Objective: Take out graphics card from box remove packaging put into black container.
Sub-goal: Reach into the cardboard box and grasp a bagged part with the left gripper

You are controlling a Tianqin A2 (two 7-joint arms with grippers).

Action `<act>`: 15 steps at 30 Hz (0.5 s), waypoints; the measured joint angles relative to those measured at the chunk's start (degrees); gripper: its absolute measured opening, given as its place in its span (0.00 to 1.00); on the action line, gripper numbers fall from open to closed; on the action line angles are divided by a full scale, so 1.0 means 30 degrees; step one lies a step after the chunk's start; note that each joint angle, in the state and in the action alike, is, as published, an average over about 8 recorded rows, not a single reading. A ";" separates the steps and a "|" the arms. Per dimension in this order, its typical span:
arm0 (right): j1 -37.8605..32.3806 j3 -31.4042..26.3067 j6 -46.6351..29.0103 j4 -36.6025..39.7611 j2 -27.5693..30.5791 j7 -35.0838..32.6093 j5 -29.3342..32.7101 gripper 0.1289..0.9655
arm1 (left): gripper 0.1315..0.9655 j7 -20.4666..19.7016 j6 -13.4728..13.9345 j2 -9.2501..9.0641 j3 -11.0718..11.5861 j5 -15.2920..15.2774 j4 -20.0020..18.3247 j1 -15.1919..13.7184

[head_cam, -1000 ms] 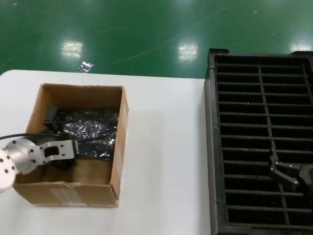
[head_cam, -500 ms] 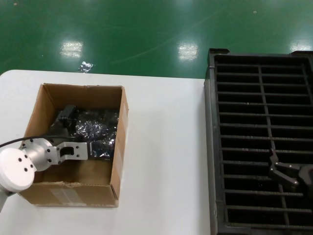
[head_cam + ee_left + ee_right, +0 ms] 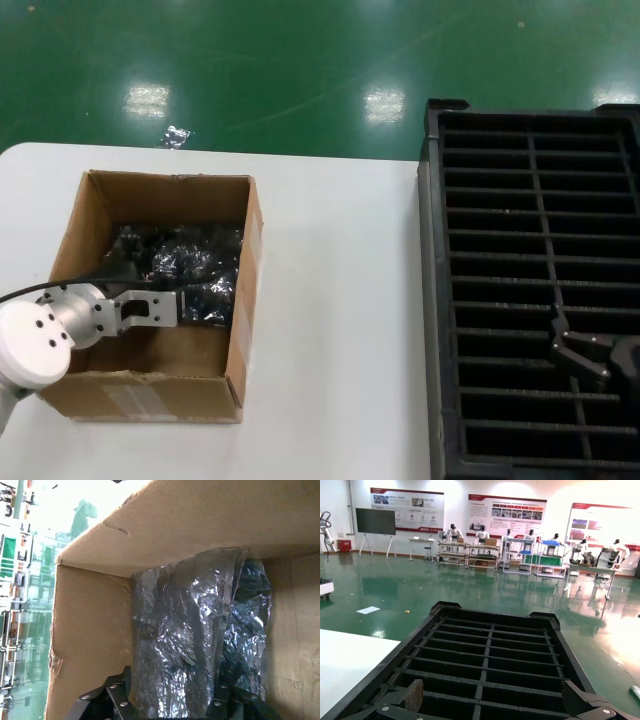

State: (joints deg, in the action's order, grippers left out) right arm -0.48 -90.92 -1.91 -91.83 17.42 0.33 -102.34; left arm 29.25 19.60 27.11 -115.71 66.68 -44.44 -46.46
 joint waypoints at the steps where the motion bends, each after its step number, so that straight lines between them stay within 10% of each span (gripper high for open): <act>1: 0.0000 0.0000 0.0000 0.0000 0.0000 0.0000 0.0000 1.00 | 0.53 0.0013 0.0000 0.0011 -0.0006 0.0012 -0.0017 0.0016; 15: 0.0000 0.0000 0.0000 0.0000 0.0000 0.0000 0.0000 1.00 | 0.20 -0.1339 0.0468 0.0543 0.0143 -0.1254 -0.1443 0.0773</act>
State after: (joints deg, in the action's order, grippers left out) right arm -0.48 -90.92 -1.92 -91.83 17.42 0.33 -102.34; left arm 25.24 21.00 28.74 -115.28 62.92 -48.77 -44.14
